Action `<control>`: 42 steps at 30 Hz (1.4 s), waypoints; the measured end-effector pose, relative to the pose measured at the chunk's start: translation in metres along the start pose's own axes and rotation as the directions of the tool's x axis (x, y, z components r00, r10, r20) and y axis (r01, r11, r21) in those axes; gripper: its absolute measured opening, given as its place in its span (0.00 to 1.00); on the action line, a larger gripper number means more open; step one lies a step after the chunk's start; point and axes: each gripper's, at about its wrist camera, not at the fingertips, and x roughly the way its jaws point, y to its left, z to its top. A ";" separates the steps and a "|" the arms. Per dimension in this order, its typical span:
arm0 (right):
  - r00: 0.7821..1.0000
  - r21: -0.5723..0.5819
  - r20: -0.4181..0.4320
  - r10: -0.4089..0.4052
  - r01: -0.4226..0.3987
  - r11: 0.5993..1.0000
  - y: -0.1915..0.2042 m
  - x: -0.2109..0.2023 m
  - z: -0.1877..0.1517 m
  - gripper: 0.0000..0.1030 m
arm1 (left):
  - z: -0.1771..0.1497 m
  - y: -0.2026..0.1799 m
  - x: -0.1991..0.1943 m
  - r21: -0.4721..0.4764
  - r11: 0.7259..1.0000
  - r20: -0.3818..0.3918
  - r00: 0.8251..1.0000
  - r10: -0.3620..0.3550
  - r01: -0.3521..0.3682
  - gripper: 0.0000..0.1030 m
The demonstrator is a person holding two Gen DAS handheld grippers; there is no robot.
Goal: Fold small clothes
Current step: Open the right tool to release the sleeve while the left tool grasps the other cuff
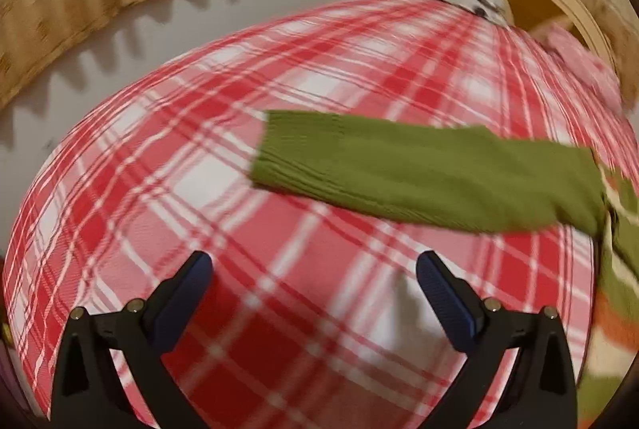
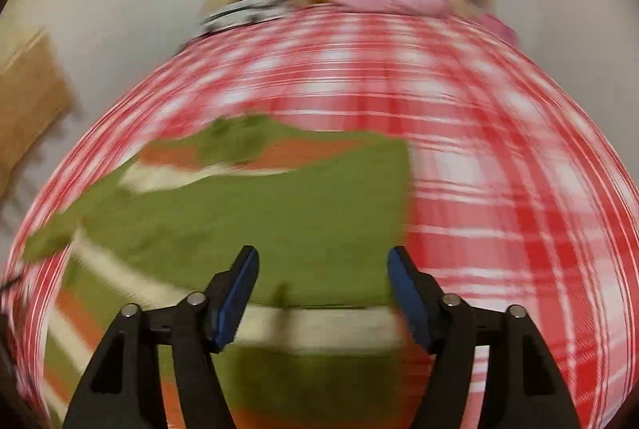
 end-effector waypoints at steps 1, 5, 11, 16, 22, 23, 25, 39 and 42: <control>0.999 -0.052 -0.039 0.007 -0.009 0.999 0.017 0.010 -0.002 0.68 | 0.003 0.008 0.001 -0.025 1.000 0.007 1.000 0.013 -0.013 1.00; 0.988 -0.135 -0.129 -0.083 0.066 0.989 0.043 0.045 -0.019 0.68 | 0.009 0.022 0.005 -0.070 0.997 -0.003 1.000 -0.011 0.011 1.00; 0.995 -0.097 -0.076 -0.061 0.054 0.994 0.043 0.047 -0.027 0.72 | 0.024 0.034 0.021 -0.169 0.983 0.007 0.998 -0.066 0.066 1.00; 0.994 -0.133 -0.063 -0.092 0.083 0.988 0.044 0.047 -0.032 0.77 | 0.028 0.031 0.034 -0.247 0.964 -0.037 0.993 -0.109 0.096 0.81; 0.994 -0.129 -0.048 -0.094 0.087 0.988 0.041 0.050 -0.033 0.79 | 0.033 0.021 0.041 -0.291 0.949 -0.030 0.990 -0.135 0.121 0.81; 0.994 -0.131 -0.045 -0.097 0.091 0.987 0.042 0.049 -0.033 0.79 | 0.034 0.020 0.042 -0.293 0.947 -0.024 0.989 -0.145 0.131 0.81; 0.994 -0.136 -0.040 -0.104 0.098 0.986 0.043 0.049 -0.034 0.79 | 0.038 0.017 0.046 -0.293 0.944 -0.016 0.987 -0.161 0.149 0.72; 0.994 -0.136 -0.031 -0.107 0.102 0.985 0.043 0.047 -0.036 0.80 | 0.042 0.027 0.049 -0.305 0.931 0.062 0.980 -0.190 0.200 0.09; 0.994 -0.136 -0.031 -0.108 0.103 0.985 0.042 0.047 -0.036 0.80 | 0.047 0.021 0.042 -0.258 0.938 0.088 0.972 -0.216 0.232 0.07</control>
